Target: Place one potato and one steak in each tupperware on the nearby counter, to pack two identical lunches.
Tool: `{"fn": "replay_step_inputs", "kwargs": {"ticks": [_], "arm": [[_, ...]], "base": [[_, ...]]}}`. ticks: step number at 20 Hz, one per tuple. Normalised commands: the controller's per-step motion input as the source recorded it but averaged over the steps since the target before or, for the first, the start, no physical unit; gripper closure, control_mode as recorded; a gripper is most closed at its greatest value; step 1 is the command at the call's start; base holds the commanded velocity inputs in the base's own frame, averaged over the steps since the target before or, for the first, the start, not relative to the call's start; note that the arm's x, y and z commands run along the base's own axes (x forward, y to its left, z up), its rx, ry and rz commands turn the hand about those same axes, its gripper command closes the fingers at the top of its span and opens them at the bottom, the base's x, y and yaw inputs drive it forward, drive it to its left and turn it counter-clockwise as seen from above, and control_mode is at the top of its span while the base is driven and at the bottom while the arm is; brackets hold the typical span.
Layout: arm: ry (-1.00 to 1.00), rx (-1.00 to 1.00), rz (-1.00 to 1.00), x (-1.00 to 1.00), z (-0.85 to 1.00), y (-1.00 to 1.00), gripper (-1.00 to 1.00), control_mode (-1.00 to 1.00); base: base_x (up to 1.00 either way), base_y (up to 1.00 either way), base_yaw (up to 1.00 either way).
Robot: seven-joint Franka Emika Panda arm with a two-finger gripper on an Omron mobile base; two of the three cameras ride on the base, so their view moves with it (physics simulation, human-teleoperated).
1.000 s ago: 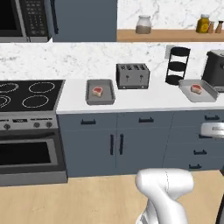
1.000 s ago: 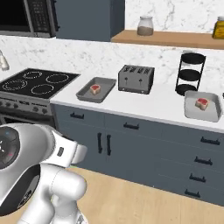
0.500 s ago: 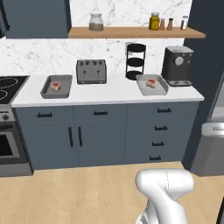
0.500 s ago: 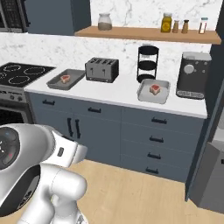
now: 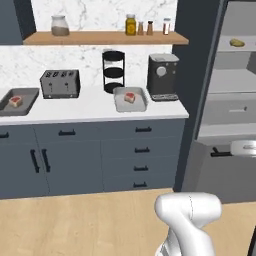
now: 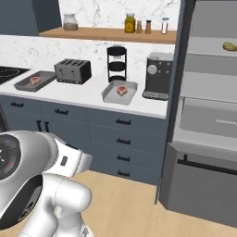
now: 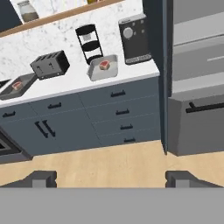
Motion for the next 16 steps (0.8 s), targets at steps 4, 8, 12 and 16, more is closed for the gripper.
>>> {"fn": "replay_step_inputs", "kwargs": {"ticks": [4,8,12,16], "arm": [[0.00,0.00,0.00,0.00,0.00,0.00,-1.00,1.00],[0.00,0.00,0.00,0.00,0.00,0.00,-1.00,1.00],[0.00,0.00,0.00,0.00,0.00,0.00,-1.00,1.00],[0.00,0.00,0.00,0.00,0.00,0.00,-1.00,1.00]], "base": [[0.35,-1.00,0.00],[0.58,-1.00,0.00],[0.76,-0.82,0.00],[0.79,-0.81,0.00]]}}
